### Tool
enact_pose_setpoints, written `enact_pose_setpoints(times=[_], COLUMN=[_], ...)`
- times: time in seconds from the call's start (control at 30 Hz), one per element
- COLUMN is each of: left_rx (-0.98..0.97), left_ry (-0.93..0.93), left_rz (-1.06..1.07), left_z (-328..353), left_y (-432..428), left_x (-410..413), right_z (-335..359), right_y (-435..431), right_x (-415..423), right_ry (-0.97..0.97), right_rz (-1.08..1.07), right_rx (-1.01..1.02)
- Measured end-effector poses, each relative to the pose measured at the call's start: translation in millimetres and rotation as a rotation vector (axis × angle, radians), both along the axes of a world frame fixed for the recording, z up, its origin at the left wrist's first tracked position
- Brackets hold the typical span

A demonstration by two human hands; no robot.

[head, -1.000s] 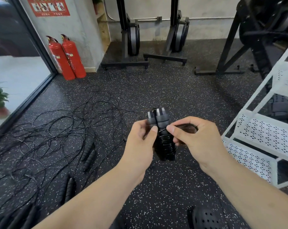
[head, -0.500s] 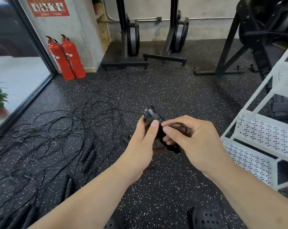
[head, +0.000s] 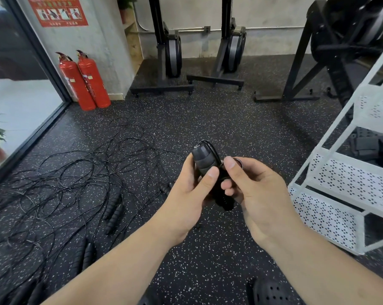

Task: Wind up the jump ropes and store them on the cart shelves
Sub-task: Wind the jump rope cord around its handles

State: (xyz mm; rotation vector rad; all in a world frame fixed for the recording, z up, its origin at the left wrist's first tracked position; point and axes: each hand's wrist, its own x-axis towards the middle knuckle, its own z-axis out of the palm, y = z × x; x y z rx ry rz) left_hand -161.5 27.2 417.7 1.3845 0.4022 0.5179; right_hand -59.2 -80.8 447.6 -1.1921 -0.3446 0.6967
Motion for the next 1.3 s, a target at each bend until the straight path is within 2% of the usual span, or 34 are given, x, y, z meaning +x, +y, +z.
enact_pose_setpoints(times=[0.07, 0.2, 0.47, 0.73, 0.8, 0.93, 1.1, 1.3], left_rx=[0.027, 0.107, 0.293, 0.129, 0.104, 0.137, 0.225, 0.271], left_ry=[-0.019, -0.001, 0.005, -0.034, -0.02, 0.025, 0.096, 0.094], left_rz=[0.006, 0.059, 0.053, 0.048, 0.047, 0.068, 0.078, 0.088], left_z=[-2, -2, -5, -1, -1, -2, -6, -5], left_y=[1, 1, 3, 0, 0, 2, 5, 1], left_x=[2, 3, 2, 3, 2, -1, -3, -3], right_z=[-1, 0, 3, -1, -1, 1, 3, 0], right_y=[1, 4, 5, 4, 4, 5, 6, 6], right_x=[-2, -6, -13, -20, -18, -11, -4, -2], right_ry=[0.015, -0.078, -0.362, -0.73, -0.766, -0.731, -0.539, -0.291], right_rz=[-0.092, -0.236, -0.179, -0.181, -0.18, -0.138, -0.091, -0.09], right_rx=[0.013, 0.012, -0.111, -0.169, -0.196, -0.206, -0.202, -0.144])
